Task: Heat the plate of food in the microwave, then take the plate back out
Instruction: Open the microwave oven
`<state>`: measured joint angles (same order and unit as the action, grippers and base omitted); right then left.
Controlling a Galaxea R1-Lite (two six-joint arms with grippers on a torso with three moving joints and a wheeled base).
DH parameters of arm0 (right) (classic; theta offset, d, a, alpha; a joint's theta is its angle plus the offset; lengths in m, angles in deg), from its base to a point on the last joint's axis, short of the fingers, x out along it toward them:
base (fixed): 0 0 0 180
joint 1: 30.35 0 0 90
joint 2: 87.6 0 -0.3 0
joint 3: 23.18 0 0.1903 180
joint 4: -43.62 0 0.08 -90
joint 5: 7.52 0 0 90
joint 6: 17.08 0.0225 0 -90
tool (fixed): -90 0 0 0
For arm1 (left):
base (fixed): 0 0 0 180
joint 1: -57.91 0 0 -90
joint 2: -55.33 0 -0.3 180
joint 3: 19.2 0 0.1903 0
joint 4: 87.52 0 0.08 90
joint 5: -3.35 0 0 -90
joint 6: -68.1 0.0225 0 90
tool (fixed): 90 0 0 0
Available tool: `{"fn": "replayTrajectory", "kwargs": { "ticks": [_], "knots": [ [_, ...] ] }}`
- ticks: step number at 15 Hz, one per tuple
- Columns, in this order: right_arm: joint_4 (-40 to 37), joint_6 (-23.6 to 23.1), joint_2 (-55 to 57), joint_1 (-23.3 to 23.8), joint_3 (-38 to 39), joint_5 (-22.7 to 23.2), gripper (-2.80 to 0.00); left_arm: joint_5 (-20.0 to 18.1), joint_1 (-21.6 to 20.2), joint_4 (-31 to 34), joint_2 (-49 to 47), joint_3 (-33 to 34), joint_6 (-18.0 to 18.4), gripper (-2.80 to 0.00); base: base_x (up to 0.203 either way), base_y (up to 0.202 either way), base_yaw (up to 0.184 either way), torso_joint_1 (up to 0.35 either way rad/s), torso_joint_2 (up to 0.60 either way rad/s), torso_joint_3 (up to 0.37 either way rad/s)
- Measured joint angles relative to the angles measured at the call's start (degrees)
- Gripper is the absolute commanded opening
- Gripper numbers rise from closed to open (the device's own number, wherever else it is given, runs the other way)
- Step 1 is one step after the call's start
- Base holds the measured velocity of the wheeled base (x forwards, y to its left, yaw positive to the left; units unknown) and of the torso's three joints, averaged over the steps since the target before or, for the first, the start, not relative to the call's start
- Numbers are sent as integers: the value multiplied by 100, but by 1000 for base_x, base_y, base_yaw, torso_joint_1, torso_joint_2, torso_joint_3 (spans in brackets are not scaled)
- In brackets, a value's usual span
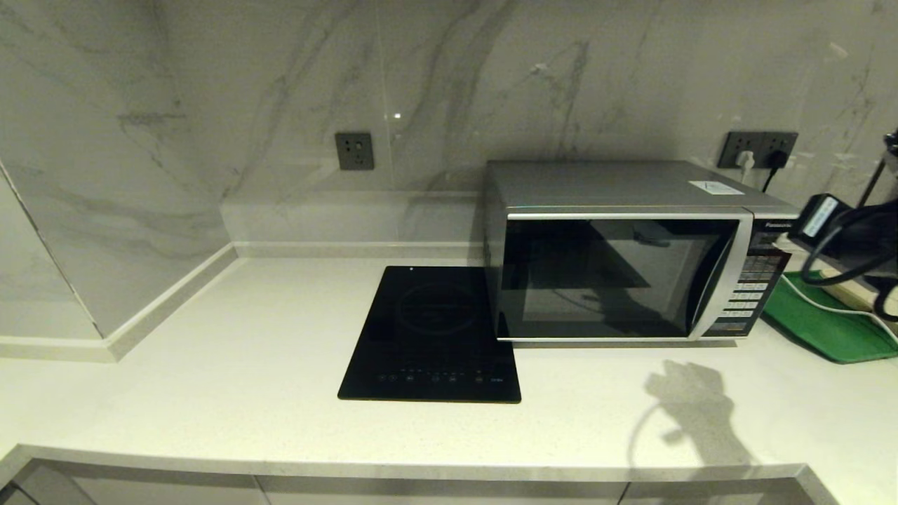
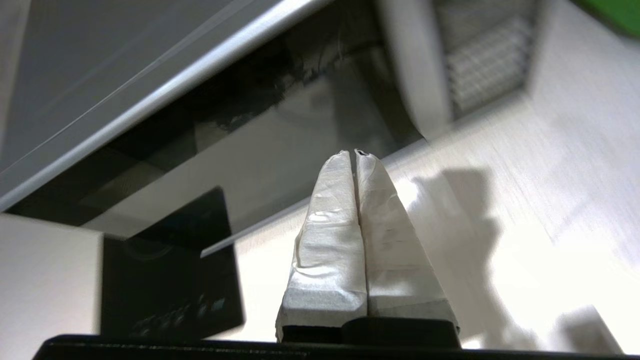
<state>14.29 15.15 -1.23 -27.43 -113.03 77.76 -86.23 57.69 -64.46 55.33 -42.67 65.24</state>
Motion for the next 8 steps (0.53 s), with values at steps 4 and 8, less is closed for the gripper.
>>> {"fn": "replayTrajectory", "kwargs": {
  "ticks": [4, 8],
  "knots": [
    [-731, 466, -457, 1777, 319, 1206, -280, 0, -2, 0, 0, 0, 0, -280, 0, 0, 0, 0, 0, 0],
    [-1011, 744, 310, 3069, 656, 2693, -280, 0, 0, -1, 0, 0, 0, -280, 0, 0, 0, 0, 0, 0]
  ]
}}
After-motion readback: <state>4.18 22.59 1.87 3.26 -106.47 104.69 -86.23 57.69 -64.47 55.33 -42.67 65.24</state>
